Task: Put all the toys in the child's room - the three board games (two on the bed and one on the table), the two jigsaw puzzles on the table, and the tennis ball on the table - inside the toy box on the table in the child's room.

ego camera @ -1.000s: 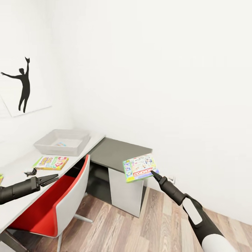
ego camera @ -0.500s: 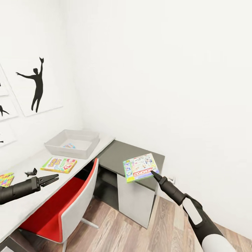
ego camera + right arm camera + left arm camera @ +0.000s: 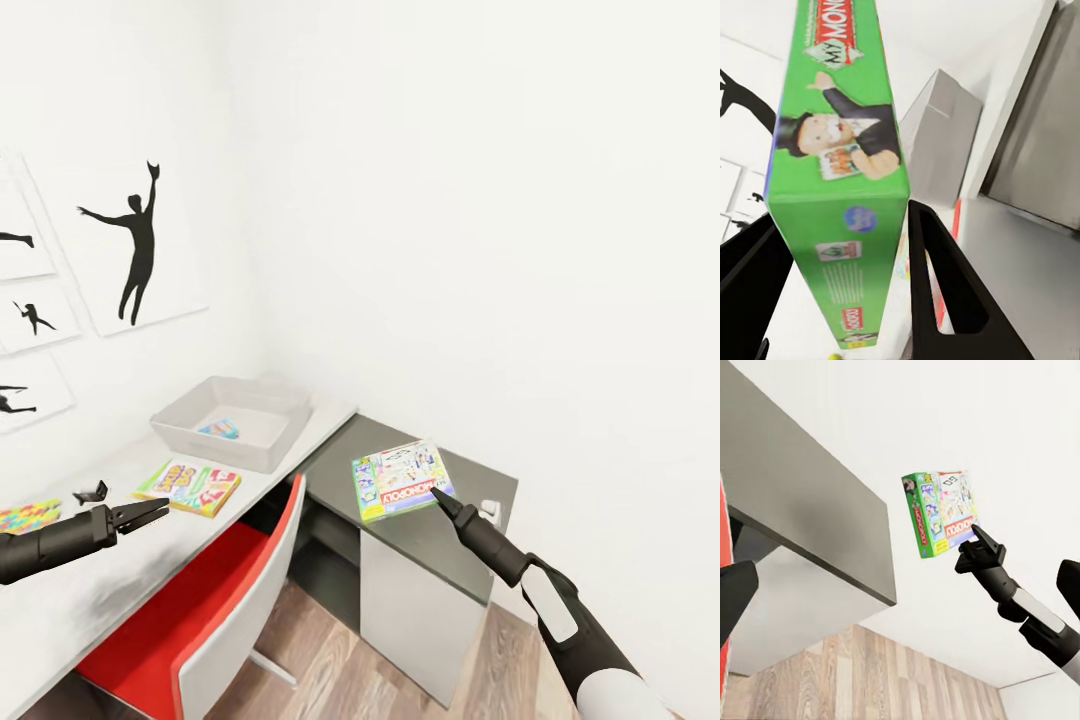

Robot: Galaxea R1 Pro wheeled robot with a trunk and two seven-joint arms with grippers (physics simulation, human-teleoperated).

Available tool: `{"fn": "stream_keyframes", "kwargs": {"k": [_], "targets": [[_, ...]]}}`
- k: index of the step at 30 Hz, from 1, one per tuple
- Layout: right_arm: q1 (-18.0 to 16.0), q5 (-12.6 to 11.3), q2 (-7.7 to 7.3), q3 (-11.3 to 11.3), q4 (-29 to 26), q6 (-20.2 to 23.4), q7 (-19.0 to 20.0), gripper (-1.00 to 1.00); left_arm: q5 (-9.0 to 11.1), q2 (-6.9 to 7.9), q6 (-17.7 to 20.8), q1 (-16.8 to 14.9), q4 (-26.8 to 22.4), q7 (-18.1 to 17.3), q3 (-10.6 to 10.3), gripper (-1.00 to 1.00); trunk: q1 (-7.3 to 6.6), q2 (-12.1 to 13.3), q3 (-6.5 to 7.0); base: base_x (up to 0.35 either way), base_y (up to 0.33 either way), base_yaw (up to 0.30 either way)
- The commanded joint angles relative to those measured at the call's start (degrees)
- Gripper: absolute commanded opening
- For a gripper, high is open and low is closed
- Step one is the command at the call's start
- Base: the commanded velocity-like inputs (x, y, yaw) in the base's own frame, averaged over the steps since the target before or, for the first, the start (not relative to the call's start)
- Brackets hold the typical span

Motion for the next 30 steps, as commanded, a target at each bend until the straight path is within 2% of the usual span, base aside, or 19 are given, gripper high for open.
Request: {"fn": "stream_keyframes", "kwargs": {"k": [1, 6, 21, 30], "targets": [[-0.04, -0.54, 0.0, -0.09, -0.03, 0.53, 0.06, -1.0, -0.07, -0.01, 0.61, -0.07, 0.02, -0.25, -0.02, 1.0, 0.07, -0.12, -0.12, 0.285, 0.0, 0.281], [-0.04, -0.54, 0.0, -0.09, -0.03, 0.53, 0.06, -1.0, -0.07, -0.01, 0.59, -0.07, 0.02, -0.25, -0.04, 1.0, 0.07, -0.12, -0.12, 0.177, 0.0, 0.282], [-0.04, -0.54, 0.0, -0.08, -0.03, 0.53, 0.06, -1.0, -0.12, -0.09, 0.53, -0.07, 0.02, -0.25, -0.05, 1.0, 0.07, -0.12, -0.12, 0.008, 0.0, 0.28], [-0.04, -0.54, 0.0, -0.15, -0.03, 0.53, 0.12, -1.0, -0.15, -0.1, 0.56, -0.07, 0.02, -0.25, -0.05, 1.0, 0.07, -0.12, -0.12, 0.0, 0.0, 0.039]]}}
